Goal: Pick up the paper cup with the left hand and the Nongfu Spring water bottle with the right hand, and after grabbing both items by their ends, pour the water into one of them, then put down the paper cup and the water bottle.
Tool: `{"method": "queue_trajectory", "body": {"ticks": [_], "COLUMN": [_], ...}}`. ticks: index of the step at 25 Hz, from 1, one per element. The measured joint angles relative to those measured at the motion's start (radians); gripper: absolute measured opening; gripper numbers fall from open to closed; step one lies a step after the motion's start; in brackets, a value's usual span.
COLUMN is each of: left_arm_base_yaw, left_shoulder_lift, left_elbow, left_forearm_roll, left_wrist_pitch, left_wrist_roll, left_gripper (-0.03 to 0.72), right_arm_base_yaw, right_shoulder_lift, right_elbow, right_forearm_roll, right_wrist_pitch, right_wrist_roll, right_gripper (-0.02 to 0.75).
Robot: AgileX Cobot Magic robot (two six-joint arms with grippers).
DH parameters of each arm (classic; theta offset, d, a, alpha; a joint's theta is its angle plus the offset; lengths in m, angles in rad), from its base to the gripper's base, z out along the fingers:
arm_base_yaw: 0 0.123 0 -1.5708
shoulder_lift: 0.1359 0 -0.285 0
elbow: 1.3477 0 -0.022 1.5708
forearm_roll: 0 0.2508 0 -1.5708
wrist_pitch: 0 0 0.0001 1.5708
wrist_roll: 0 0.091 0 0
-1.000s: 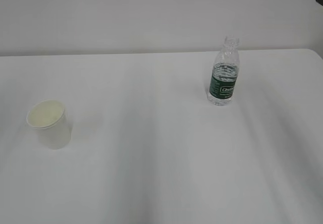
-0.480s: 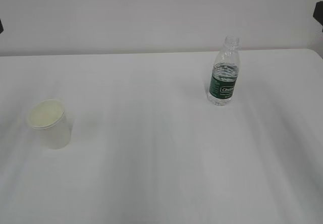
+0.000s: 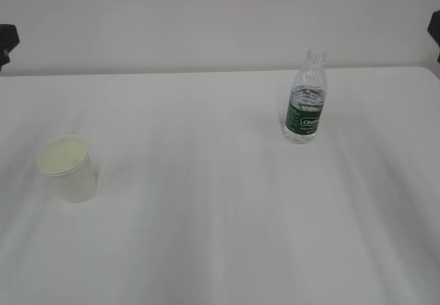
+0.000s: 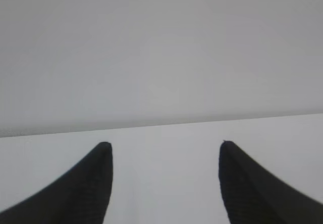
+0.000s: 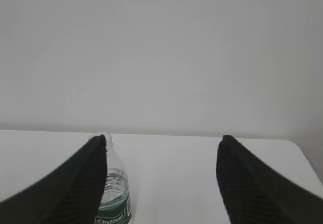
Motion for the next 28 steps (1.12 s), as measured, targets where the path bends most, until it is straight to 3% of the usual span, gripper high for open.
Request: {"method": "queue_trajectory", "body": {"ticks": [5, 10, 13, 21, 28], "left_arm_base_yaw": [0.0, -0.002, -0.002, -0.004, -0.004], "left_shoulder_lift": [0.04, 0.074, 0.094, 0.211, 0.405], "left_elbow": [0.022, 0.108, 0.165, 0.264, 0.319], "left_forearm_roll": [0.004, 0.005, 0.029, 0.074, 0.117], "left_wrist_pitch": [-0.118, -0.295, -0.431, -0.662, -0.738], "left_wrist_roll": [0.0, 0.0, 0.0, -0.012, -0.054], "left_gripper": [0.463, 0.463, 0.462, 0.461, 0.461], "right_arm_base_yaw": [0.0, 0.0, 0.0, 0.0, 0.0], "right_shoulder_lift": [0.006, 0.073, 0.154, 0.438, 0.599], "right_elbow": [0.117, 0.172, 0.203, 0.209, 0.209], "right_forearm_roll": [-0.108, -0.146, -0.16, -0.212, -0.228], "right_wrist_pitch": [-0.15, -0.298, -0.468, -0.748, -0.769], "right_wrist_roll": [0.101, 0.13, 0.151, 0.168, 0.2], "right_gripper": [0.519, 0.519, 0.519, 0.519, 0.519]}}
